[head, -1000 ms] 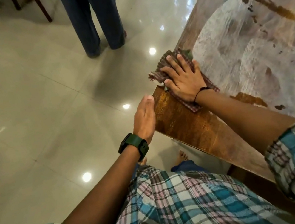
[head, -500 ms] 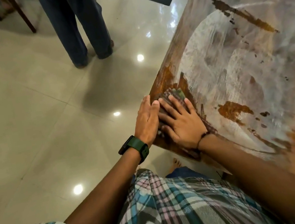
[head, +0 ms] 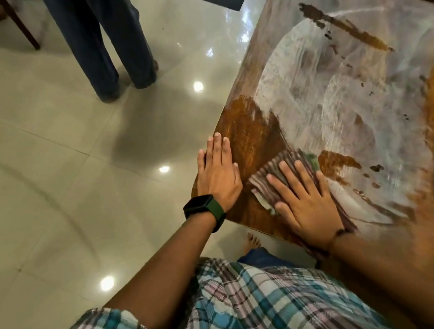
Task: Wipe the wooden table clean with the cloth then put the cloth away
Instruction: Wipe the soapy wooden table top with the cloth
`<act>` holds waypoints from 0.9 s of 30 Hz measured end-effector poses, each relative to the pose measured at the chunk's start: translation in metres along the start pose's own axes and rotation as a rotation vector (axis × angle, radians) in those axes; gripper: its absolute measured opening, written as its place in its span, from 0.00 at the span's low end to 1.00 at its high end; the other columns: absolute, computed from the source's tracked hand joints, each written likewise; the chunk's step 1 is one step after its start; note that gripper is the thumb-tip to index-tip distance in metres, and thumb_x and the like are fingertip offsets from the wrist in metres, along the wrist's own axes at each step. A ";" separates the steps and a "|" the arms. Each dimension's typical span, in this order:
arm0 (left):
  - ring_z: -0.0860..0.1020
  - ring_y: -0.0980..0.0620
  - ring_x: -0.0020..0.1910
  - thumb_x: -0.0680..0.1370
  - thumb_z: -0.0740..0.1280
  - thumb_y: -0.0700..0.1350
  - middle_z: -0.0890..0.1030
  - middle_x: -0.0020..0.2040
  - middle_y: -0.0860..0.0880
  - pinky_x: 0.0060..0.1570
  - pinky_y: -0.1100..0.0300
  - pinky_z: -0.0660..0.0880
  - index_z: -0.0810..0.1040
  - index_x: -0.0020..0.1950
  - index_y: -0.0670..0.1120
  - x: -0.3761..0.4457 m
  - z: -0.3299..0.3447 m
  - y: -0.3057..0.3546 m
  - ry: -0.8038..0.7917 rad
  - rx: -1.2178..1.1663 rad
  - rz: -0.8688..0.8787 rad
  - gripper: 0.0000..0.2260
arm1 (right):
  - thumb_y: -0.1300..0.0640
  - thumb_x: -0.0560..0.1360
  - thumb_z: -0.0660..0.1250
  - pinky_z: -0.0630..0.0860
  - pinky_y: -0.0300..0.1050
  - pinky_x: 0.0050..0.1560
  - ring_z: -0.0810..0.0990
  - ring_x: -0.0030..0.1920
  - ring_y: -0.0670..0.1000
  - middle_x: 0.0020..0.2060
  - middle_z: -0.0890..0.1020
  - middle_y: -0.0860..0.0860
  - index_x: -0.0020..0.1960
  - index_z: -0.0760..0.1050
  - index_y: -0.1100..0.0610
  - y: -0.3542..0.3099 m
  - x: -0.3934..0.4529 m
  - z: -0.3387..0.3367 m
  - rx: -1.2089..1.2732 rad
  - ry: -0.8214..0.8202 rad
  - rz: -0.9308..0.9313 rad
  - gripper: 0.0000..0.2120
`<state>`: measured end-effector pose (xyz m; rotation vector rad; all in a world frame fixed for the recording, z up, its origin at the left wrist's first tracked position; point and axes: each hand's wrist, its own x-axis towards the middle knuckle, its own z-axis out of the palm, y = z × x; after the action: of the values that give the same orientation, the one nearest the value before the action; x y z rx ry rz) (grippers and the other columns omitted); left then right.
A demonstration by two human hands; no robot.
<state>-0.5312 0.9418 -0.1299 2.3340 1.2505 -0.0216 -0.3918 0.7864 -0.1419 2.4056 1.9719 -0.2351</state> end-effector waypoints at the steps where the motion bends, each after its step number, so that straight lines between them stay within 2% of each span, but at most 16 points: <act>1: 0.41 0.49 0.75 0.81 0.48 0.48 0.43 0.77 0.46 0.71 0.52 0.36 0.42 0.75 0.44 0.002 0.001 -0.001 0.004 0.044 0.009 0.25 | 0.41 0.80 0.40 0.49 0.60 0.71 0.53 0.75 0.56 0.75 0.58 0.52 0.75 0.54 0.46 0.006 -0.016 0.002 0.001 0.002 -0.005 0.25; 5: 0.40 0.49 0.75 0.81 0.47 0.48 0.42 0.77 0.46 0.72 0.52 0.36 0.42 0.75 0.44 0.005 0.003 -0.001 0.021 0.108 0.021 0.25 | 0.41 0.80 0.40 0.51 0.61 0.70 0.54 0.75 0.58 0.75 0.60 0.53 0.73 0.58 0.48 0.013 -0.015 0.001 -0.004 0.001 -0.044 0.26; 10: 0.39 0.49 0.75 0.80 0.47 0.47 0.40 0.77 0.46 0.71 0.52 0.35 0.40 0.75 0.44 0.007 0.003 0.002 0.021 0.144 0.004 0.26 | 0.41 0.77 0.47 0.48 0.62 0.71 0.54 0.75 0.57 0.75 0.59 0.53 0.72 0.64 0.50 0.005 0.067 -0.003 -0.007 0.011 0.034 0.27; 15: 0.37 0.49 0.75 0.80 0.46 0.48 0.39 0.76 0.46 0.70 0.52 0.33 0.38 0.74 0.44 0.008 0.003 0.004 0.011 0.187 0.004 0.26 | 0.38 0.75 0.40 0.41 0.62 0.72 0.43 0.77 0.54 0.77 0.48 0.48 0.76 0.54 0.45 0.013 0.160 -0.023 0.017 -0.028 0.085 0.31; 18: 0.38 0.49 0.75 0.80 0.46 0.48 0.39 0.76 0.46 0.71 0.51 0.34 0.38 0.75 0.45 0.006 0.004 0.003 0.003 0.184 0.006 0.26 | 0.41 0.79 0.45 0.40 0.63 0.73 0.42 0.77 0.54 0.77 0.47 0.47 0.76 0.51 0.44 0.016 0.194 -0.029 0.031 -0.030 0.175 0.26; 20: 0.38 0.49 0.75 0.81 0.46 0.48 0.39 0.76 0.46 0.71 0.52 0.34 0.39 0.75 0.45 0.005 0.004 0.002 0.011 0.169 0.014 0.26 | 0.42 0.80 0.45 0.39 0.62 0.73 0.41 0.76 0.54 0.77 0.46 0.48 0.77 0.49 0.45 0.015 0.192 -0.028 0.033 -0.046 0.170 0.25; 23: 0.38 0.51 0.74 0.81 0.44 0.51 0.39 0.76 0.47 0.70 0.53 0.34 0.39 0.75 0.45 0.004 0.004 0.002 0.022 0.135 0.013 0.25 | 0.41 0.78 0.41 0.41 0.61 0.72 0.46 0.77 0.57 0.77 0.50 0.51 0.76 0.53 0.48 0.011 0.142 -0.020 -0.020 -0.013 -0.038 0.28; 25: 0.36 0.53 0.74 0.81 0.42 0.55 0.39 0.76 0.48 0.70 0.54 0.34 0.40 0.75 0.45 0.007 0.005 0.002 0.025 0.102 0.010 0.26 | 0.42 0.79 0.43 0.48 0.63 0.71 0.53 0.76 0.58 0.76 0.56 0.53 0.75 0.57 0.50 0.014 0.097 -0.014 -0.080 0.022 -0.242 0.27; 27: 0.35 0.55 0.72 0.78 0.38 0.59 0.40 0.76 0.48 0.70 0.55 0.33 0.40 0.75 0.46 0.007 0.007 0.001 0.030 0.090 0.020 0.29 | 0.42 0.80 0.43 0.51 0.63 0.71 0.53 0.76 0.57 0.76 0.57 0.52 0.74 0.60 0.50 0.027 0.076 -0.009 -0.122 0.000 -0.393 0.26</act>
<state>-0.5245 0.9441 -0.1368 2.4323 1.2649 -0.0370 -0.3506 0.8560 -0.1451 1.9289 2.3672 -0.1151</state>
